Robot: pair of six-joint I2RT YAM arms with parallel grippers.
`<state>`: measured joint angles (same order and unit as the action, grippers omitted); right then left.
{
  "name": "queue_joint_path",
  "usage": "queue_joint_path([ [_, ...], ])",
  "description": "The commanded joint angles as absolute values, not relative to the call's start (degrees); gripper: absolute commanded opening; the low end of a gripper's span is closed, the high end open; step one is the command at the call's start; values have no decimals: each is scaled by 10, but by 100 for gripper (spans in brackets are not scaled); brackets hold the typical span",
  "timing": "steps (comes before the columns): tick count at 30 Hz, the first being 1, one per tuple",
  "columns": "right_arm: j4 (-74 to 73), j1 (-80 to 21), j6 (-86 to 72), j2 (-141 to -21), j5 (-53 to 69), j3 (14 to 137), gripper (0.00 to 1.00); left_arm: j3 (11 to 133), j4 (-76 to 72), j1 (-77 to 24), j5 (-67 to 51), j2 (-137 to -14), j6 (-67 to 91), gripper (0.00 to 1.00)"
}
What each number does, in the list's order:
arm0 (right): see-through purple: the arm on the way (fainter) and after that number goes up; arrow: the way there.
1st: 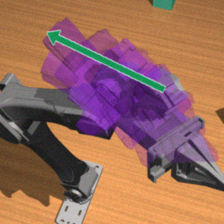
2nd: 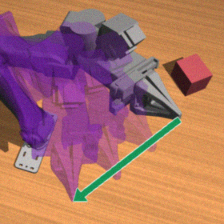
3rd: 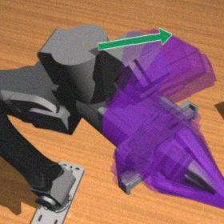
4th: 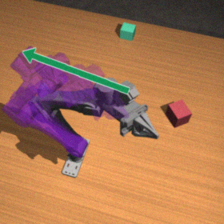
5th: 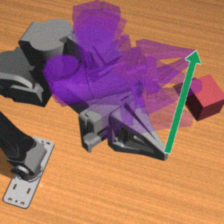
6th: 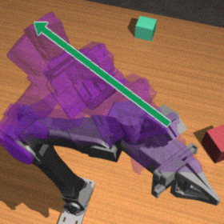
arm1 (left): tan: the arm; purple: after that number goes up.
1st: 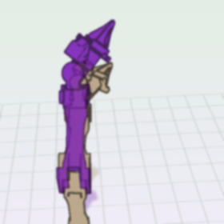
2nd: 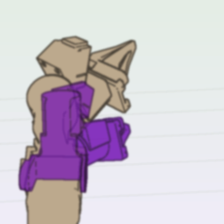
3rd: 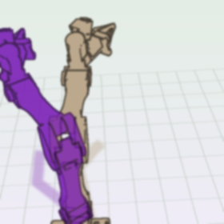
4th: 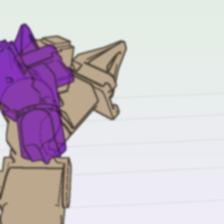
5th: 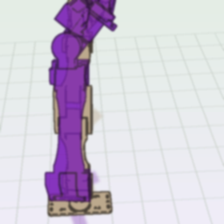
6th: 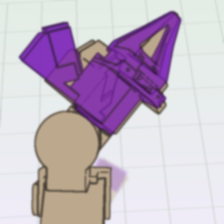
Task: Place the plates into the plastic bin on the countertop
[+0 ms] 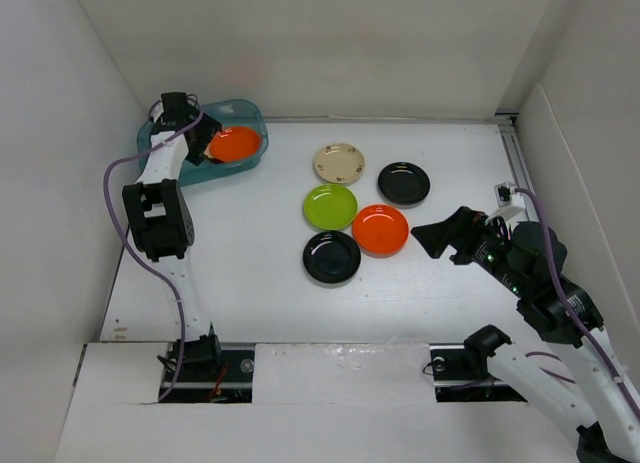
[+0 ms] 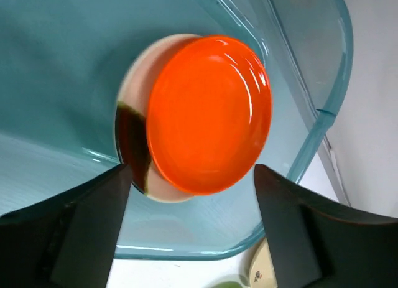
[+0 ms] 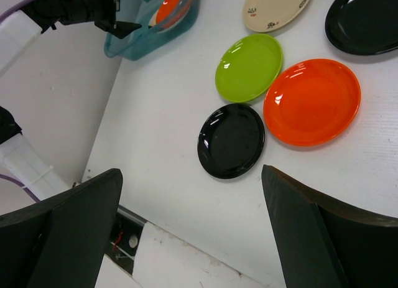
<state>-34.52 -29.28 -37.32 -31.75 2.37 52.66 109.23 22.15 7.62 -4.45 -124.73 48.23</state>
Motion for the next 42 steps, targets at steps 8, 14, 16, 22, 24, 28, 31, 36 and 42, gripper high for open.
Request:
queue_joint_path([
  [8, -339, -290, -374, -314, 31, 541, 99, 1063, 163, 49, -94, -1030, 422, 100],
  [14, -329, -290, -379, -332, 7, 541, 99, 754, 29, -53, -133, -886, 404, 100],
  [16, -329, -290, -379, -345, 15, 548, 99, 672, -19, -103, -141, -871, 404, 100],
  [22, -323, -290, -379, -353, 26, 559, 99, 563, -133, -154, -192, -918, 404, 100],
  [24, -323, -285, -379, -347, 32, 559, 99, 533, -151, -154, -192, -925, 410, 100],
  [28, -329, -285, -379, -342, 32, 559, 99, 519, -184, -171, -229, -960, 393, 98],
  [31, -329, -285, -384, -342, 32, 554, 99, 531, -179, -189, -229, -1013, 387, 96],
  [36, -329, -285, -384, -342, 45, 554, 99, 525, -192, -189, -222, -1076, 412, 86],
  [42, -339, -285, -384, -336, 39, 565, 99, 548, -161, -189, -185, -1094, 431, 55],
])
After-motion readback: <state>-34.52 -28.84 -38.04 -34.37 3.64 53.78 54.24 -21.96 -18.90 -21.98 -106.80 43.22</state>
